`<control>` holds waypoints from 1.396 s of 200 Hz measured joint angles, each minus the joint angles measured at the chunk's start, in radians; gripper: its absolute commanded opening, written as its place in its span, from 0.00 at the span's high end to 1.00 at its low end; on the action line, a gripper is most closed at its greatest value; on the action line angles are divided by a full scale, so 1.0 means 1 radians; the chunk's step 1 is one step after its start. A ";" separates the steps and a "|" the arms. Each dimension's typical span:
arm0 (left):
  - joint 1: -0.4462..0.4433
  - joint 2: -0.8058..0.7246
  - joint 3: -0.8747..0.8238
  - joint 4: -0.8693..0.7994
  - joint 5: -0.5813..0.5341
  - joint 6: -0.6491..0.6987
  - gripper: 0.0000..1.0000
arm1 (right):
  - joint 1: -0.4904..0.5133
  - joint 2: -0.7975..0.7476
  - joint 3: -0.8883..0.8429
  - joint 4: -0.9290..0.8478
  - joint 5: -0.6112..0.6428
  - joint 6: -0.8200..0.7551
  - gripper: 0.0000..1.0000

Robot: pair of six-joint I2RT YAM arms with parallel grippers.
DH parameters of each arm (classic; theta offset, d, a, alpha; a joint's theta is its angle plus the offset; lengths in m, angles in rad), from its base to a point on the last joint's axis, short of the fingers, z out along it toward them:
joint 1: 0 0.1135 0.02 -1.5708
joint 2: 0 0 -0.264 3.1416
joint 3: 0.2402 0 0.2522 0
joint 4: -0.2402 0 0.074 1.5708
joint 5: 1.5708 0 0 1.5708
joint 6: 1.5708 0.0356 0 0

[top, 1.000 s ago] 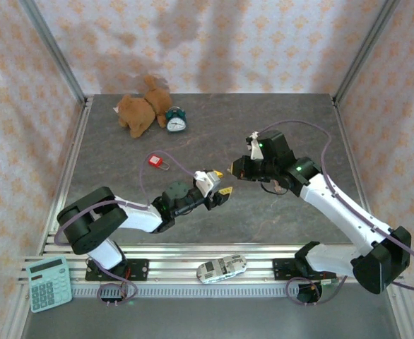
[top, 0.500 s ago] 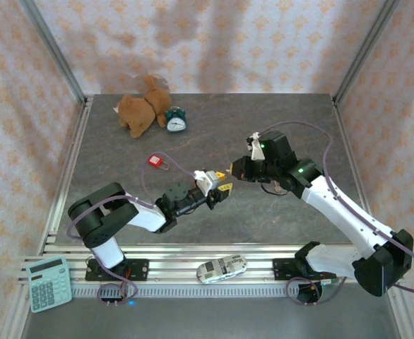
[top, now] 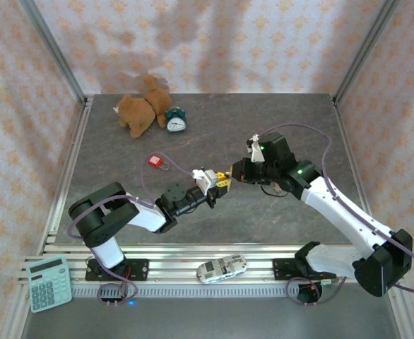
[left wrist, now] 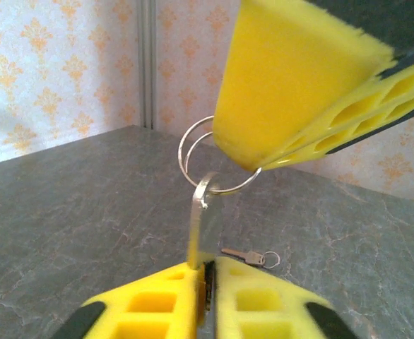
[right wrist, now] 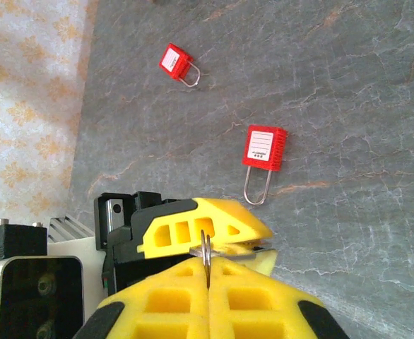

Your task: Unlock with the key

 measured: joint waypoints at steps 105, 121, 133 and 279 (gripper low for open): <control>0.002 0.000 -0.005 -0.013 0.034 0.005 1.00 | 0.001 0.000 -0.006 -0.008 0.083 0.007 0.97; 0.002 -0.011 -0.005 -0.040 0.037 0.009 1.00 | 0.001 0.000 -0.013 -0.010 0.101 0.006 0.98; 0.002 -0.019 -0.005 -0.060 0.041 0.015 1.00 | 0.001 0.000 -0.022 -0.010 0.114 0.006 0.98; 0.068 -0.155 0.080 -0.450 0.133 0.022 1.00 | -0.001 -0.120 -0.129 0.106 0.245 -0.043 0.53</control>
